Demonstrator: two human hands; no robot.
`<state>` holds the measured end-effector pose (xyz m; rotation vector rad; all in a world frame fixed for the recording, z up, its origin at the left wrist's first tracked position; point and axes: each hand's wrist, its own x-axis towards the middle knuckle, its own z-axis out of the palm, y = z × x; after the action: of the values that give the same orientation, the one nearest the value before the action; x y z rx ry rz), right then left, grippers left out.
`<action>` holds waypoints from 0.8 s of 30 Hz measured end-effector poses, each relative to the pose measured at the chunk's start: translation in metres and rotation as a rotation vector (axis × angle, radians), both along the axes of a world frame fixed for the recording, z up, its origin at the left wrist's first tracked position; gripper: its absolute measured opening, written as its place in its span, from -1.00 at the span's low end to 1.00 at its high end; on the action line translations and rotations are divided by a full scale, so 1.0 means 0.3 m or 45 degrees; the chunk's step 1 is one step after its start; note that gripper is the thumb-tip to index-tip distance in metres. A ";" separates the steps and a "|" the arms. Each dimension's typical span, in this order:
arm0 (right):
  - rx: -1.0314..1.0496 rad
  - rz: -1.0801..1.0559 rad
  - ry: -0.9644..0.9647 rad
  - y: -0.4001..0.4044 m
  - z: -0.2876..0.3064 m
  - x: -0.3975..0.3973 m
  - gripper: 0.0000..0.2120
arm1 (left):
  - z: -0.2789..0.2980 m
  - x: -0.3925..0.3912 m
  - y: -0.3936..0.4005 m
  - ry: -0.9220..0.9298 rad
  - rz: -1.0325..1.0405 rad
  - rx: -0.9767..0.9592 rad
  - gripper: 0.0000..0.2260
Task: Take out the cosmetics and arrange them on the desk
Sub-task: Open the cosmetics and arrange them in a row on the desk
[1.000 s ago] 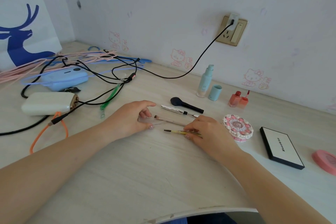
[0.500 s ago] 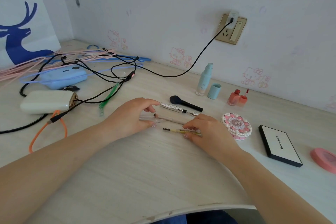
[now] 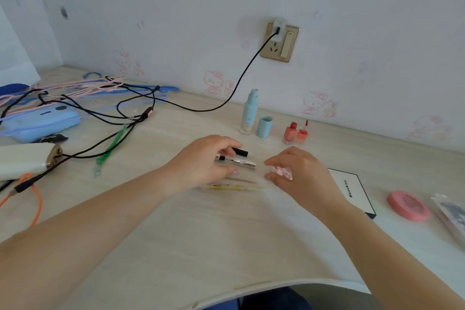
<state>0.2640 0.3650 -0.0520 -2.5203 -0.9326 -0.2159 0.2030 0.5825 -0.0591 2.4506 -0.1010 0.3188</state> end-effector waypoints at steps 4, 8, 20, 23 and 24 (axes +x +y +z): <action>-0.116 -0.115 -0.007 -0.106 0.025 0.059 -0.58 | 0.007 0.087 -0.128 0.055 -0.070 0.019 -0.47; -0.248 -0.132 0.083 -0.158 0.019 0.103 -0.36 | -0.005 0.156 -0.222 0.101 -0.086 0.293 -0.35; -0.412 -0.090 0.232 -0.159 -0.016 0.147 -0.24 | -0.026 0.221 -0.280 0.250 -0.006 0.503 -0.18; -0.232 -0.113 0.293 -0.176 0.005 0.137 -0.27 | -0.008 0.218 -0.275 0.220 -0.001 0.268 -0.19; -0.125 -0.125 0.340 -0.188 0.020 0.136 -0.30 | 0.001 0.221 -0.278 0.203 -0.004 0.135 -0.21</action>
<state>0.3048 0.3087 -0.0461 -2.6042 -0.7304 0.1373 0.2692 0.4990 -0.0587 2.5700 -0.0542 0.1178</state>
